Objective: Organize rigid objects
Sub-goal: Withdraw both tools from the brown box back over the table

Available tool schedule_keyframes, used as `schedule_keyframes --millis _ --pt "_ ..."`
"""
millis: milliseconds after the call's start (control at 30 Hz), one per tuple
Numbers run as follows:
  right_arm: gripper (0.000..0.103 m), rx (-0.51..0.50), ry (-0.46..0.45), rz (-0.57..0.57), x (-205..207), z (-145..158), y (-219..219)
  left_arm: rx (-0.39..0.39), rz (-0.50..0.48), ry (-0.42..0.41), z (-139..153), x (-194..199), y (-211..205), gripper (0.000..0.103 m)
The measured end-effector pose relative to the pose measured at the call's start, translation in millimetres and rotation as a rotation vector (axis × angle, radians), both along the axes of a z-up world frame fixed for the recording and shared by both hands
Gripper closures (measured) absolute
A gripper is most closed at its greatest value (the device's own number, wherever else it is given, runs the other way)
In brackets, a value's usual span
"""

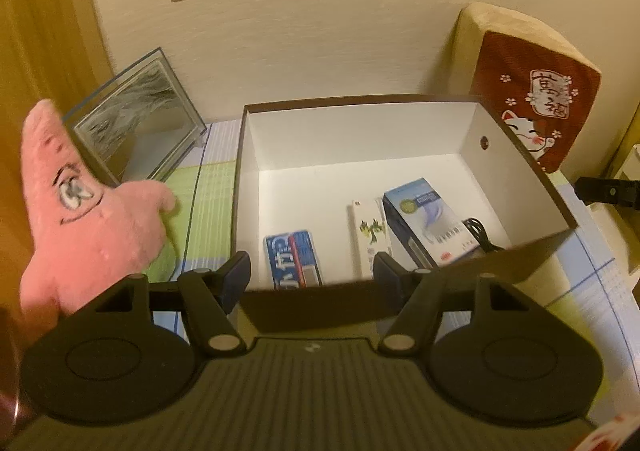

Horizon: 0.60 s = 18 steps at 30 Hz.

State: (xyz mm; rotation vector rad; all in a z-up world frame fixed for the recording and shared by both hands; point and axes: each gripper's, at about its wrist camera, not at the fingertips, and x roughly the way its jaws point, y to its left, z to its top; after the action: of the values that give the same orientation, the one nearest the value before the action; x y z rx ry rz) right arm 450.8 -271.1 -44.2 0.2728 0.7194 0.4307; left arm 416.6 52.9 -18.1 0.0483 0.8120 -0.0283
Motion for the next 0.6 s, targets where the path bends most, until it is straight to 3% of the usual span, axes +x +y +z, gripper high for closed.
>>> schedule_keyframes --millis 367,600 --pt "0.038 0.035 0.007 -0.017 -47 6 -14 -0.034 0.039 -0.010 10 -62 7 0.037" --pt "0.038 0.011 0.028 -0.004 -71 0 -16 -0.051 0.061 0.013 2 -95 7 0.037"
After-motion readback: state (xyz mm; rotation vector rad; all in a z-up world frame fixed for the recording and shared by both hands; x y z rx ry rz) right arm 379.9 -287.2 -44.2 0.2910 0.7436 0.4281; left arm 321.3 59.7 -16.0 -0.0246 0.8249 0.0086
